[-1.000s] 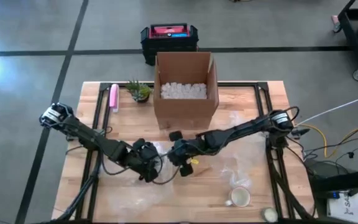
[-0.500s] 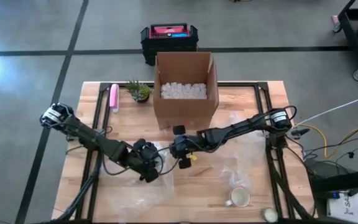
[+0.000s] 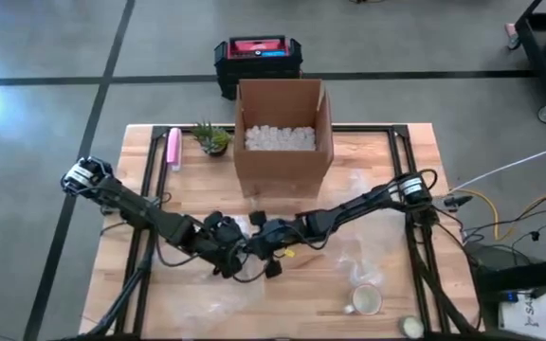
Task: Wrap mug
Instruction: Wrap the orange mug with the bubble wrap
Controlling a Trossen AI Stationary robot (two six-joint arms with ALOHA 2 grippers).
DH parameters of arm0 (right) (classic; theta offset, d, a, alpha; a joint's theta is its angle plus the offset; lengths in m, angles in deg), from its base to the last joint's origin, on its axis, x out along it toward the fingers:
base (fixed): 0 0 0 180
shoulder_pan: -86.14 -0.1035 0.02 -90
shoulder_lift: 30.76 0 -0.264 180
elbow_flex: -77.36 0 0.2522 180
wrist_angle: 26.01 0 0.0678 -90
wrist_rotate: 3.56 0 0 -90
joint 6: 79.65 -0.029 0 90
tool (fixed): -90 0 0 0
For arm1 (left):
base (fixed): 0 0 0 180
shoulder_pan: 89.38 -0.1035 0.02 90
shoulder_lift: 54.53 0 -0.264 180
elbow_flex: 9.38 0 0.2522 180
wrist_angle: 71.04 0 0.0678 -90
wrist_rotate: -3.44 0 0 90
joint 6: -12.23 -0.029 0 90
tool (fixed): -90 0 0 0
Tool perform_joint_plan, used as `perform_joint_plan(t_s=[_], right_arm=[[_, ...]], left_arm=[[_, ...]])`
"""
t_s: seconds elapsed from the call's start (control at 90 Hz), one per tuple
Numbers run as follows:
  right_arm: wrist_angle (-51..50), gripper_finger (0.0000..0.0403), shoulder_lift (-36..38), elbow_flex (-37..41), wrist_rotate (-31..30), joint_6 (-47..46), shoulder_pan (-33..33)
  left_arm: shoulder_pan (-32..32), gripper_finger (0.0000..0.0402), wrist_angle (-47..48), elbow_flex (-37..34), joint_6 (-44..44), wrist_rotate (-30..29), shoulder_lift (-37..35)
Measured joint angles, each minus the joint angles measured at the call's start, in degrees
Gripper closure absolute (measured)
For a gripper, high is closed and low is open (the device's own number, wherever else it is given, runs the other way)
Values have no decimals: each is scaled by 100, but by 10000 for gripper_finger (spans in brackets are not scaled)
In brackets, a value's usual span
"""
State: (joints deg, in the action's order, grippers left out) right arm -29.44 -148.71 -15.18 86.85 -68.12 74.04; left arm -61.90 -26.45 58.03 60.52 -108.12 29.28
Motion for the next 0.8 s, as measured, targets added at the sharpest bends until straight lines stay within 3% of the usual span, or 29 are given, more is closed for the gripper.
perform_joint_plan(t_s=[0.311, 0.478, 0.8], right_arm=[[-103, 401, 72, -24, 2, 1, 0], [-170, 401, 72, -28, 2, 0, 0], [-217, 401, 108, -35, -28, 19, -3]], left_arm=[[26, 327, 183, 387, -82, 11, -603], [12, 327, 203, 397, -172, -421, -702], [-101, 327, 18, 16, 30, -183, 31]])
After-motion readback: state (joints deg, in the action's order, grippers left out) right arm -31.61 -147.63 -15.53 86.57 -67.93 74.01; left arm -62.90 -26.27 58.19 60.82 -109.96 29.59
